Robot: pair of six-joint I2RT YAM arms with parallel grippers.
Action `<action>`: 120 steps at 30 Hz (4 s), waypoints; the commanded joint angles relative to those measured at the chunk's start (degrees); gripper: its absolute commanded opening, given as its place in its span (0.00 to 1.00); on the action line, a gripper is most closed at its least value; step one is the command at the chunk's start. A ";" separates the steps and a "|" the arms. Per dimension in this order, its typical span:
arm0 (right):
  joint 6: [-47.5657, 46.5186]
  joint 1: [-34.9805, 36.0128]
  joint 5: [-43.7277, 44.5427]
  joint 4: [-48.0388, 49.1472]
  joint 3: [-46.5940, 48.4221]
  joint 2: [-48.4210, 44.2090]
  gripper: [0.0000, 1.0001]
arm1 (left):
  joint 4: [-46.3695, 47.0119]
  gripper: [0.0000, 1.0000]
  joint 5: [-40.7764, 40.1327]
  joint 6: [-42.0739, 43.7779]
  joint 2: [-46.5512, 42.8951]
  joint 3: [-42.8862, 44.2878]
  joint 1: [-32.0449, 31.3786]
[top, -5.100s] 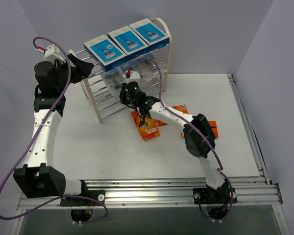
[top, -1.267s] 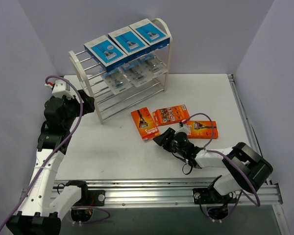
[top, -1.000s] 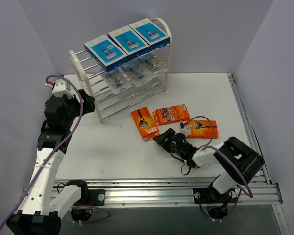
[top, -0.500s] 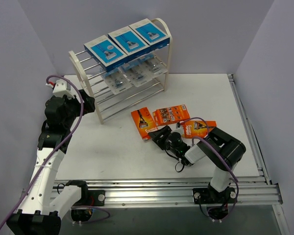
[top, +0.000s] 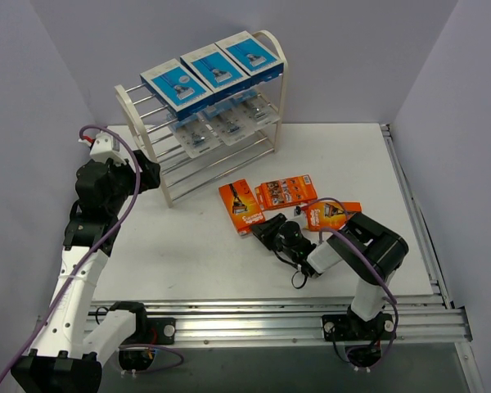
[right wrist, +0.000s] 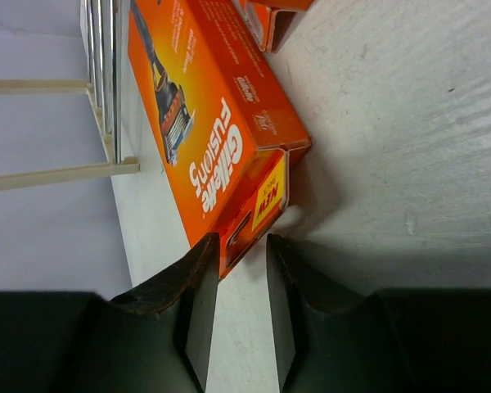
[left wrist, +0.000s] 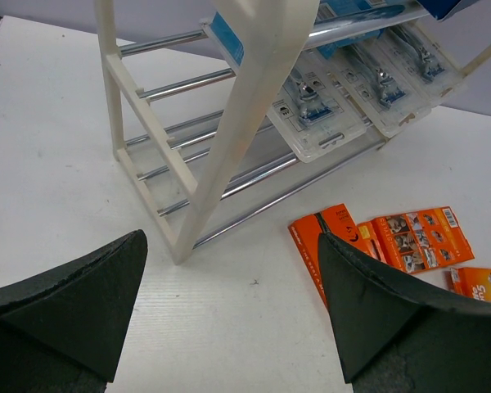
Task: Place and organize the shaving razors onto the shelf
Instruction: Grab a shaving razor with the right arm, then place the shaving razor onto shelf
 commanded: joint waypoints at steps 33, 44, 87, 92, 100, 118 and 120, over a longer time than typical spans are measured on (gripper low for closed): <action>-40.46 -10.53 -20.38 -42.90 28.65 -10.72 0.00 | 2.96 0.94 1.34 -0.48 1.15 0.34 0.05; -47.70 -15.98 -21.43 -50.12 36.31 -8.97 0.00 | 2.87 0.94 0.81 -0.22 1.59 0.16 0.05; -31.72 -34.18 -48.68 -30.19 48.71 12.13 0.00 | 2.78 0.94 0.19 0.66 2.21 0.16 -0.21; -25.83 -34.26 -46.05 -25.95 46.34 12.31 0.00 | 2.87 0.94 0.19 0.58 2.21 -0.01 -0.21; -18.62 -34.44 -40.78 -20.94 42.91 12.13 0.00 | 2.87 0.94 0.11 0.58 2.12 -0.02 -0.39; -4.29 -31.98 -25.22 -9.87 33.42 9.93 0.00 | 3.05 0.94 0.11 0.49 1.94 -0.19 -1.01; -3.15 -31.37 -24.16 -9.25 33.42 10.54 0.00 | 3.05 0.94 0.19 0.66 2.03 -0.10 -1.18</action>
